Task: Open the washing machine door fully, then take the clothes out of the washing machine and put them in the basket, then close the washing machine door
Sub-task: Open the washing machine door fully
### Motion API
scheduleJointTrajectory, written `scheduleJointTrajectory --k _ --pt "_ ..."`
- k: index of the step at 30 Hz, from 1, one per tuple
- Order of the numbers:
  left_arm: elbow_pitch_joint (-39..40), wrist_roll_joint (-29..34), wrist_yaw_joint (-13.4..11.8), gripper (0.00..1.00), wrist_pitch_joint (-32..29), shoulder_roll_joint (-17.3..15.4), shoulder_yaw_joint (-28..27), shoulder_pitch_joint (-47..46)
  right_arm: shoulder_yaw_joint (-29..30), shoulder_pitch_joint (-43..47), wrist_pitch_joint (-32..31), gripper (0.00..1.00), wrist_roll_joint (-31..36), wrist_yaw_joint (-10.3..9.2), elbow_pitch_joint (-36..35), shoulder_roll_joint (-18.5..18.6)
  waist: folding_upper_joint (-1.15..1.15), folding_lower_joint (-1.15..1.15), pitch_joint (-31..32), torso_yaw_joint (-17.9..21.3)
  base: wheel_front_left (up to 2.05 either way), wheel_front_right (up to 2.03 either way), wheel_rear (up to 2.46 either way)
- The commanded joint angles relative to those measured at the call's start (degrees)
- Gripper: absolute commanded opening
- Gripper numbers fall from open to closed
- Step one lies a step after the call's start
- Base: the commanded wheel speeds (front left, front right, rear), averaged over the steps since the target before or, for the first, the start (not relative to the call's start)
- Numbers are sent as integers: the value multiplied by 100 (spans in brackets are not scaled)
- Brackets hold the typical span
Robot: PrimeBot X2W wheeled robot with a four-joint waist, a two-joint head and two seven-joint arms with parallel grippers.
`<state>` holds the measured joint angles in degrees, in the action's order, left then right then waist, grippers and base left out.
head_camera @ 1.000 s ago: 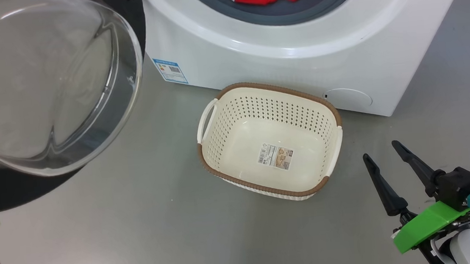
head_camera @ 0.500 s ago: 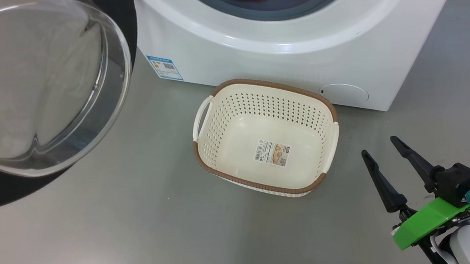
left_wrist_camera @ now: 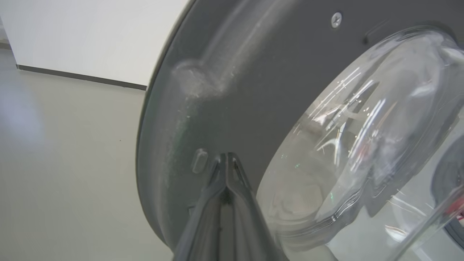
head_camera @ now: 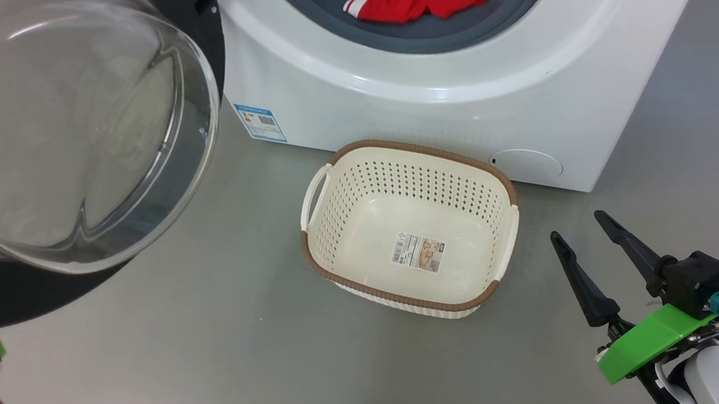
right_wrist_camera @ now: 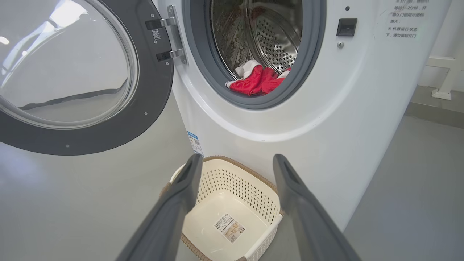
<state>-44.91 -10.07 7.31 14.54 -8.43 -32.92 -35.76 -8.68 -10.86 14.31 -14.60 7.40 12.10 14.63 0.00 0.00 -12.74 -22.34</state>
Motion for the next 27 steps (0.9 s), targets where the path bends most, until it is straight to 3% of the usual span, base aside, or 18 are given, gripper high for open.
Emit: scheduleJointTrajectory --k 1,7,10,12,27 --pt "248 -107 14 0 46 -227 29 181 -128 22 69 100 14 9 -109 -13 0 0 67 1 0 0 0" --pt "580 -434 16 2 46 -93 373 567 -127 60 69 100 6 9 -100 -53 0 0 166 29 0 0 0" --pt "760 -589 16 48 46 -37 527 836 -141 90 69 100 -9 9 -97 -81 0 0 236 71 0 0 0" --pt "922 -650 16 100 46 10 636 1010 -133 114 69 100 -19 9 -96 -95 0 0 262 100 0 0 0" --pt "2006 -1051 17 100 46 192 2046 2151 93 198 69 100 -86 9 -156 -167 0 0 360 455 0 0 0"
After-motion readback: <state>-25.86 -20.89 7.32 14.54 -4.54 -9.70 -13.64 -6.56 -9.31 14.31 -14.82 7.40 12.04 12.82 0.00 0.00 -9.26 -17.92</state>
